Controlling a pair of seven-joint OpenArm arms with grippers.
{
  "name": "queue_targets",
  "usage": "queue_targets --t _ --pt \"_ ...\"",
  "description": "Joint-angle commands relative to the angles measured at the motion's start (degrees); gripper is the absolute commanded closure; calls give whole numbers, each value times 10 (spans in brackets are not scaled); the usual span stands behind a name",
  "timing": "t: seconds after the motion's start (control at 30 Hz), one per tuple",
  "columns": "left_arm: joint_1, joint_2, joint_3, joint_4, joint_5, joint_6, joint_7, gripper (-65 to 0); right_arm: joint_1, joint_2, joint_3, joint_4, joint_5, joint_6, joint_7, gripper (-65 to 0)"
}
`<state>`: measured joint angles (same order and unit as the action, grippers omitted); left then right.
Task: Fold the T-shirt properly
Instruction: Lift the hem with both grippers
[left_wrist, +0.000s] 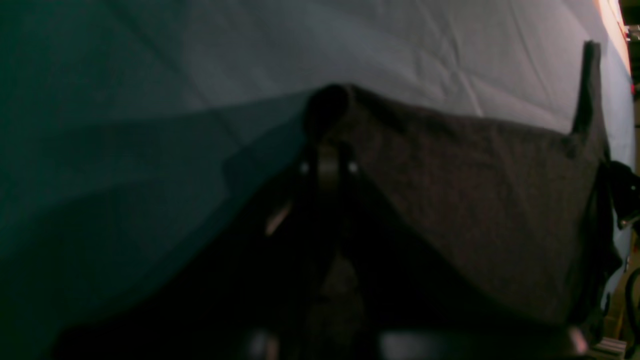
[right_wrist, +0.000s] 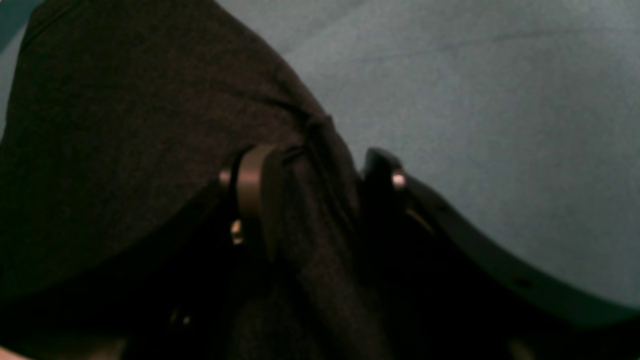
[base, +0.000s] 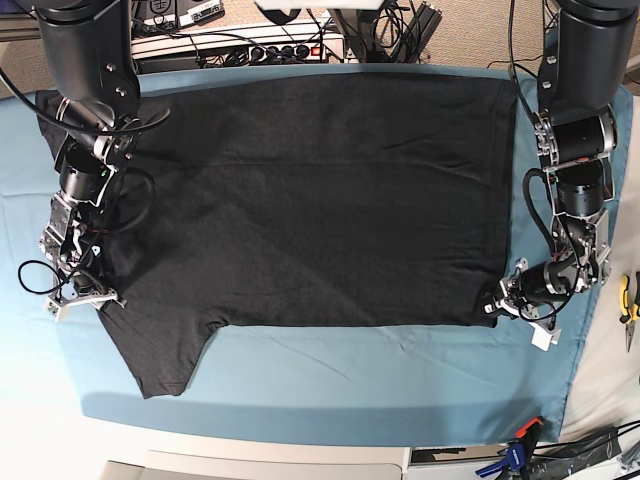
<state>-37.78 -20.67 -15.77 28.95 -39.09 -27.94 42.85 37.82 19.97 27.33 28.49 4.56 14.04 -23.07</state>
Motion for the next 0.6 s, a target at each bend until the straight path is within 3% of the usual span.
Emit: queue_targets --t 0.0,0.03,0.37,0.5,0.57 --pt "-18 -8 0 7 -13 -6 -8 0 17 5 0 6 6 5 -2 -274" --pt "-18 -8 0 7 -13 -6 -8 0 17 5 0 6 6 5 -2 -269" --pt "-18 -8 0 7 -12 -6 -8 0 17 6 0 7 3 16 -2 0" --pt "-18 -8 0 7 -12 -6 -8 0 17 7 0 7 -18 72 -3 0" --pt "-17 -8 0 7 -12 -6 -8 0 17 7 0 7 -26 83 -3 0"
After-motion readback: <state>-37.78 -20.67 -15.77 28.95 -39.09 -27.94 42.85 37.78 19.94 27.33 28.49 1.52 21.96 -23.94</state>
